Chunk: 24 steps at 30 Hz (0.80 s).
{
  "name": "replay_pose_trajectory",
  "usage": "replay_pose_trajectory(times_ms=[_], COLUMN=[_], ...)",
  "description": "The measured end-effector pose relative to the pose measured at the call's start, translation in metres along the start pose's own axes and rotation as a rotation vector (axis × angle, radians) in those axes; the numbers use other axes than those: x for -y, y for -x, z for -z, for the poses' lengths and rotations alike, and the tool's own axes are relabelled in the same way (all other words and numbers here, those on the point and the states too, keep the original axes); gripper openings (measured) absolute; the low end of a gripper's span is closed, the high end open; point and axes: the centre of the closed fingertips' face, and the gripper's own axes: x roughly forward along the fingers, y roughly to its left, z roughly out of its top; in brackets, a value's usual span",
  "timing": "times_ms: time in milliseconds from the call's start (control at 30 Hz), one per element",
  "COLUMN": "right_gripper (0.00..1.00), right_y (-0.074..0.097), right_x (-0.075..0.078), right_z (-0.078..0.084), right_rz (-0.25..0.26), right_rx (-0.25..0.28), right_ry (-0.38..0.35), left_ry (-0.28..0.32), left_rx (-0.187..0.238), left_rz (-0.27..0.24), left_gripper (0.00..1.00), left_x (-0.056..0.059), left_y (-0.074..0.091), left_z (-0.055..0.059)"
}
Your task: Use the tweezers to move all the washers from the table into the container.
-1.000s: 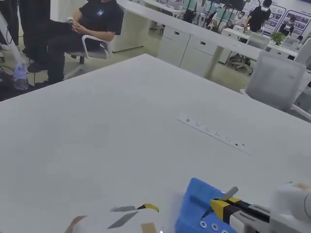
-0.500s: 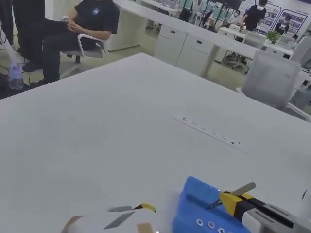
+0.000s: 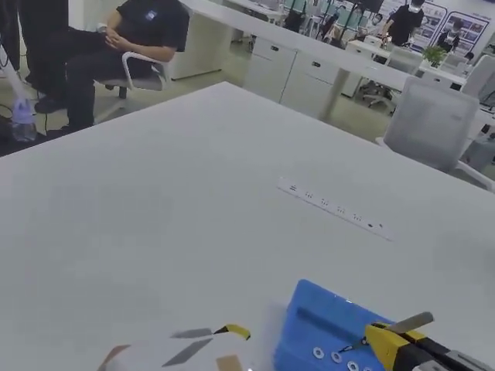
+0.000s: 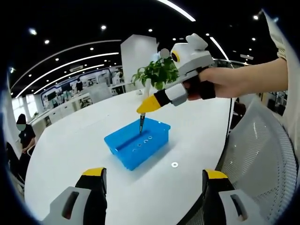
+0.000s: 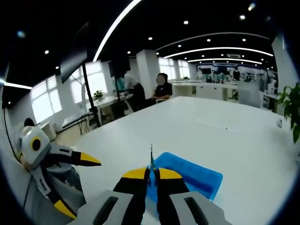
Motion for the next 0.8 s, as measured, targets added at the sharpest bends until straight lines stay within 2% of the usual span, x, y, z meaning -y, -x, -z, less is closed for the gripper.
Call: replay_pose_trajectory(times_ms=[200, 433, 700, 800], right_gripper=[0.04, 0.04, 0.04, 0.04], right_y=[0.01, 0.014, 0.015, 0.015], right_x=[-0.009, -0.017, -0.025, -0.027], right_z=[0.009, 0.024, 0.035, 0.043], right_rz=[-0.009, -0.03, -0.049, -0.046], right_rx=[-0.013, -0.042, -0.059, -0.069], right_ry=[0.02, 0.023, 0.015, 0.005], left_ry=[-0.004, -0.013, -0.003, 0.004], left_rx=[-0.005, -0.014, -0.004, 0.014], left_rz=[0.004, 0.011, 0.007, 0.01], left_gripper=[0.85, 0.85, 0.84, 0.85], left_x=[0.001, 0.003, 0.001, 0.002], left_y=[0.0, -0.001, -0.001, 0.0], left_z=[0.001, 0.002, 0.001, -0.002])
